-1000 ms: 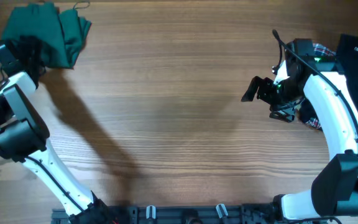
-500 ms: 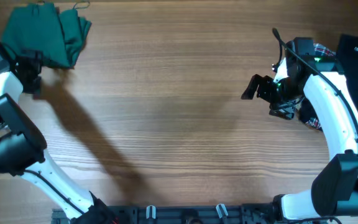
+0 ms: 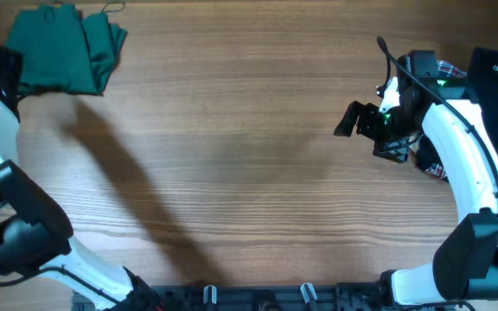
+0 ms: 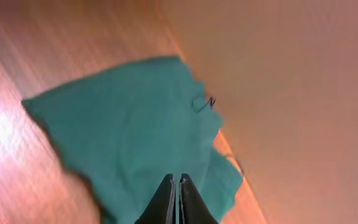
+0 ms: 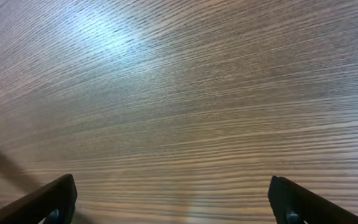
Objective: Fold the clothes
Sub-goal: 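Lower the green bundle at the top-left corner and open the left gripper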
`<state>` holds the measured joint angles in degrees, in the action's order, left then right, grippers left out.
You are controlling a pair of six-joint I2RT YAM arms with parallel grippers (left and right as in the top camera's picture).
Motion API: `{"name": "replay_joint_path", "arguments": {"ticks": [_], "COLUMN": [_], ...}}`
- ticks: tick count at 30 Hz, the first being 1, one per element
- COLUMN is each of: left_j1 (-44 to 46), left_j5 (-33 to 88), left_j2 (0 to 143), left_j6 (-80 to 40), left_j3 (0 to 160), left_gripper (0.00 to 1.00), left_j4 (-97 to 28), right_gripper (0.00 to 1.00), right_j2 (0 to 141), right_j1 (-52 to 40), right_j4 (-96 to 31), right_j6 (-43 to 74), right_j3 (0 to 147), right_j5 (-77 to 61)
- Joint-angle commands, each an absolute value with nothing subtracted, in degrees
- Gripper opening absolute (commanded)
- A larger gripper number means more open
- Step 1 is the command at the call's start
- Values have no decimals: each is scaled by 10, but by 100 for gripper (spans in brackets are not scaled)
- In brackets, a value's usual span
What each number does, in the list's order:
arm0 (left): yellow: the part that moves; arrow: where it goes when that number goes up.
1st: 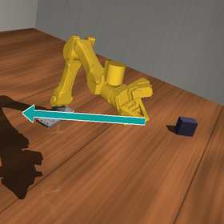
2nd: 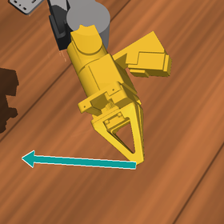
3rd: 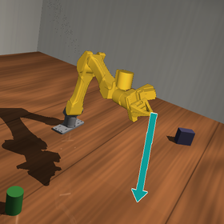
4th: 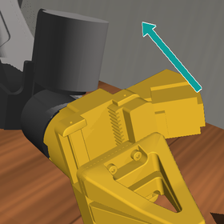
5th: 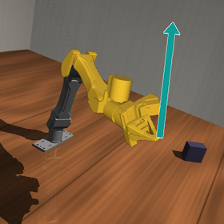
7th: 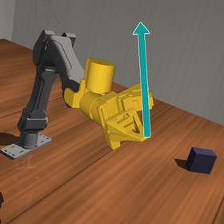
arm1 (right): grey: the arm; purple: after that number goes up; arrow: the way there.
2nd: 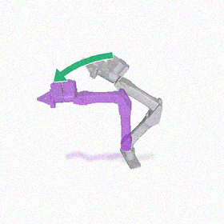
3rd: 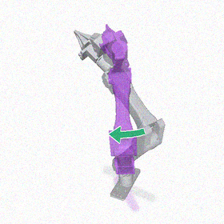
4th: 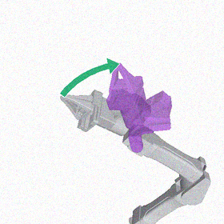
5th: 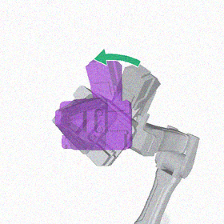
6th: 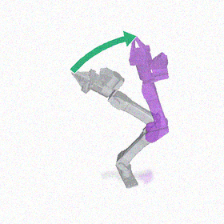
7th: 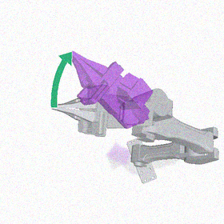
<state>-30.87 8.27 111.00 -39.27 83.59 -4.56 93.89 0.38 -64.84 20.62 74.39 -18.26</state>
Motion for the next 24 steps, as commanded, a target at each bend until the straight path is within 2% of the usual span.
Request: {"name": "replay_joint_path", "arguments": {"ticks": [1,11,19,24], "left_j1": [-308,-315,-315,-314], "left_j5": [57,7,31,119], "left_j2": [1177,1306,1272,1181], "left_j6": [-377,-376,-331,-317], "left_j3": [835,835,836,836], "left_gripper": [4,4,4,4], "left_j4": [-25,18,20,-22], "right_gripper": [100,100,100,100], "right_j2": [941,941,941,941], "right_j1": [2,2,2,2], "right_j4": [-648,-648,-649,-646], "right_j6": [197,198,199,199], "right_j3": [747,747,747,747], "right_j5": [-196,-196,-196,-196]}}
